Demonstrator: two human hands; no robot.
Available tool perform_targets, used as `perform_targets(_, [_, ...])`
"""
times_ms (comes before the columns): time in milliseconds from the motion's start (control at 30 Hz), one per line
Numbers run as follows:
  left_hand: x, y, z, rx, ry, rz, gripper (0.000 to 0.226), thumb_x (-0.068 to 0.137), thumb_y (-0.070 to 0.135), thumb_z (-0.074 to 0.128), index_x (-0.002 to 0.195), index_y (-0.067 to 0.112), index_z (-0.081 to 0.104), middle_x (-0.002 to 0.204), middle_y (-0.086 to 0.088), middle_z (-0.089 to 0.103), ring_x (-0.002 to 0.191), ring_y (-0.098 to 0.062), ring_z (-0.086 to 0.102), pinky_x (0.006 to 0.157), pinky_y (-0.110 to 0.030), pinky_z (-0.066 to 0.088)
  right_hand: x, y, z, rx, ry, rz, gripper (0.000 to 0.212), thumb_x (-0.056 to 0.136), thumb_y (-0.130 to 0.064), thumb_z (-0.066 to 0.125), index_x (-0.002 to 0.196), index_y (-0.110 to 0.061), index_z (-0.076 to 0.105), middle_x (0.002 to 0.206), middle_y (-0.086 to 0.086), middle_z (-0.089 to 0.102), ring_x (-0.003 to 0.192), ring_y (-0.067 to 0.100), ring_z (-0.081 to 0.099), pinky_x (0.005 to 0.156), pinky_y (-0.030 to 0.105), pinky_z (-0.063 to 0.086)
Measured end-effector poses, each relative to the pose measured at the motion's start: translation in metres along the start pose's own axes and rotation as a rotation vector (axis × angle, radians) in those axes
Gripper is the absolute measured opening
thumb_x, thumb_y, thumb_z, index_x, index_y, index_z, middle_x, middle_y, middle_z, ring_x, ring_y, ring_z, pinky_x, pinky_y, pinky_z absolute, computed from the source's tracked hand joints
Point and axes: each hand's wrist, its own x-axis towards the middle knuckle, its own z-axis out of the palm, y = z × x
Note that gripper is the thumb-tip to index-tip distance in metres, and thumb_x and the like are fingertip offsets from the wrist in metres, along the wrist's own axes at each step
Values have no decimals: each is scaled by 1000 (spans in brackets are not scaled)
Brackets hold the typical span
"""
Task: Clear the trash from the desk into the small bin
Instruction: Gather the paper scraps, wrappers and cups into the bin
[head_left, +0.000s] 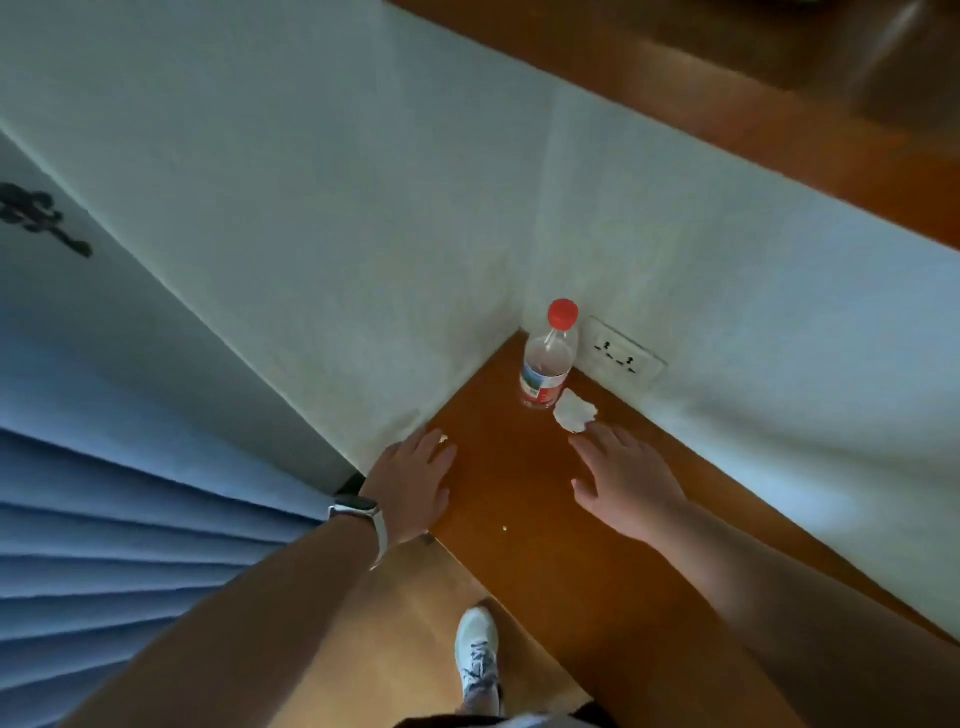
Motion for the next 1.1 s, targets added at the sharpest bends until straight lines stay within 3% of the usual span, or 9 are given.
perform_targets(233, [19, -1, 19, -13, -59, -28, 55, 96, 26, 47, 147, 15, 32, 154, -14, 30, 142, -33, 27, 110, -44, 34, 54, 10, 21, 4, -23, 47, 55, 94, -43, 47, 143, -21, 31, 150, 7, 32, 134, 26, 36, 102, 42, 43])
perform_targets(433, [25, -5, 29, -74, -9, -26, 37, 96, 13, 44, 132, 11, 53, 130, -14, 53, 118, -30, 49, 95, -39, 43, 71, 16, 34, 45, -30, 42, 43, 94, -31, 51, 133, -18, 41, 132, 6, 47, 112, 21, 51, 85, 35, 53])
perform_targets(700, [20, -9, 36, -114, 73, 21, 26, 88, 8, 58, 113, 7, 64, 107, -16, 64, 94, -31, 60, 78, -40, 53, 72, 12, 45, 125, -49, 10, 30, 94, -17, 51, 124, -16, 52, 124, 4, 52, 106, 18, 52, 84, 31, 51])
perform_targets(833, [18, -12, 38, -96, 104, 101, 23, 73, 2, 73, 95, 8, 67, 90, -13, 65, 78, -29, 61, 64, -35, 55, 60, 9, 47, 160, -74, 27, 24, 94, -10, 49, 115, -18, 58, 116, -2, 58, 89, 9, 52, 75, 22, 46])
perform_targets(1033, [19, 7, 11, -98, 192, 215, 22, 69, 6, 80, 88, 9, 71, 84, -10, 67, 73, -25, 62, 59, -33, 54, 15, 8, 34, 230, -40, 76, 21, 96, -16, 52, 114, -19, 62, 112, -7, 61, 80, 1, 50, 65, 15, 43])
perform_targets(1100, [20, 18, -3, -110, 224, 291, 23, 67, 6, 82, 87, 10, 72, 85, -9, 67, 74, -24, 64, 57, -32, 53, -7, 10, 26, 260, 1, 119, 20, 96, -20, 53, 114, -19, 62, 112, -7, 62, 83, 2, 54, 69, 15, 46])
